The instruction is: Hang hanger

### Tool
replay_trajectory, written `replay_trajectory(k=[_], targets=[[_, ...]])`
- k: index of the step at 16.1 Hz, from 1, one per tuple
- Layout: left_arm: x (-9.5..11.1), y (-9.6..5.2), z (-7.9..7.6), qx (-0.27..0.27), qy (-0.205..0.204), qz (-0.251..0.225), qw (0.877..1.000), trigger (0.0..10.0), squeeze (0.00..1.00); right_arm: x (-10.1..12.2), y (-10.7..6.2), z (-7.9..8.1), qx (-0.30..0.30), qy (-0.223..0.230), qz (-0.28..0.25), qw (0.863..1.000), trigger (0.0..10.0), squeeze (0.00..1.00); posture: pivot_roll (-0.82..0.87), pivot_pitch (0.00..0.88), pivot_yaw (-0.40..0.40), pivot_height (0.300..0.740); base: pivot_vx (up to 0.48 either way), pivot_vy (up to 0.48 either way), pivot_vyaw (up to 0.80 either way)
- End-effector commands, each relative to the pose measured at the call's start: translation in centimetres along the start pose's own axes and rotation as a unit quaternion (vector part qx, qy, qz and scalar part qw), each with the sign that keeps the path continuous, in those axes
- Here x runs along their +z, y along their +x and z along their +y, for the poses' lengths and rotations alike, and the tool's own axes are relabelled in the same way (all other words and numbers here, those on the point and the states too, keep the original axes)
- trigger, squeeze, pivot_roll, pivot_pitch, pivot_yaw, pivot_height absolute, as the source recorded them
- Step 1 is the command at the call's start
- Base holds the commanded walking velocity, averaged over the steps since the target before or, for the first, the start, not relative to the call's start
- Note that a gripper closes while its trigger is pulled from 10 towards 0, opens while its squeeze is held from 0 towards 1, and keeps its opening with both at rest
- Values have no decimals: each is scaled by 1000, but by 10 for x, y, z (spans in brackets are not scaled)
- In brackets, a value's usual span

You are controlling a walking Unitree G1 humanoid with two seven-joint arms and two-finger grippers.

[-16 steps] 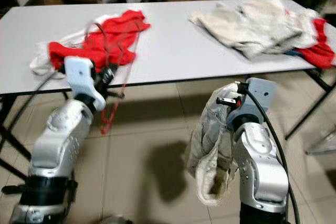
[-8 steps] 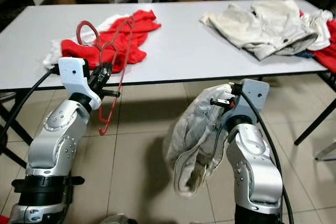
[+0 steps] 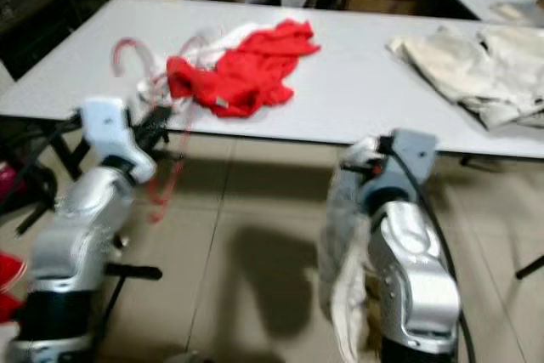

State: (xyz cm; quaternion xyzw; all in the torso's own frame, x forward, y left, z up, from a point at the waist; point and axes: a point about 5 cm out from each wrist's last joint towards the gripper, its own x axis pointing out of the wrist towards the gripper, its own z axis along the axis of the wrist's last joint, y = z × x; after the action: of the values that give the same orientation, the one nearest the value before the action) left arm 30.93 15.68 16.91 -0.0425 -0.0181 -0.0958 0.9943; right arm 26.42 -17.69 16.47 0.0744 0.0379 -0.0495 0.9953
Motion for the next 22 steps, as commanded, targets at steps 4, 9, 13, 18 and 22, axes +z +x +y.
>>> replay_trajectory(k=[4,9,13,18,22], targets=[[2,1,-14,-25,3,-6,1000,10000,0,14,-1,-10,-23,-3,-32,999,10000,0,-31,12,7,740,345,0,0],[2,2,-17,-26,-3,-10,1000,10000,0,28,1,-27,-59,-11,-58,997,10000,0,-42,2,-2,740,345,0,0],[1,2,-20,-29,-6,-13,999,10000,0,31,1,-33,-73,-11,-61,995,10000,0,-46,0,-11,740,343,0,0],[2,2,-20,-30,-8,-17,999,10000,0,48,1,-60,-151,-18,-95,984,10000,0,-47,0,-12,740,344,0,0],[2,2,-20,-34,-8,-17,999,10000,0,60,-2,-76,-190,-33,-110,975,10000,0,-52,0,-8,740,345,0,400]])
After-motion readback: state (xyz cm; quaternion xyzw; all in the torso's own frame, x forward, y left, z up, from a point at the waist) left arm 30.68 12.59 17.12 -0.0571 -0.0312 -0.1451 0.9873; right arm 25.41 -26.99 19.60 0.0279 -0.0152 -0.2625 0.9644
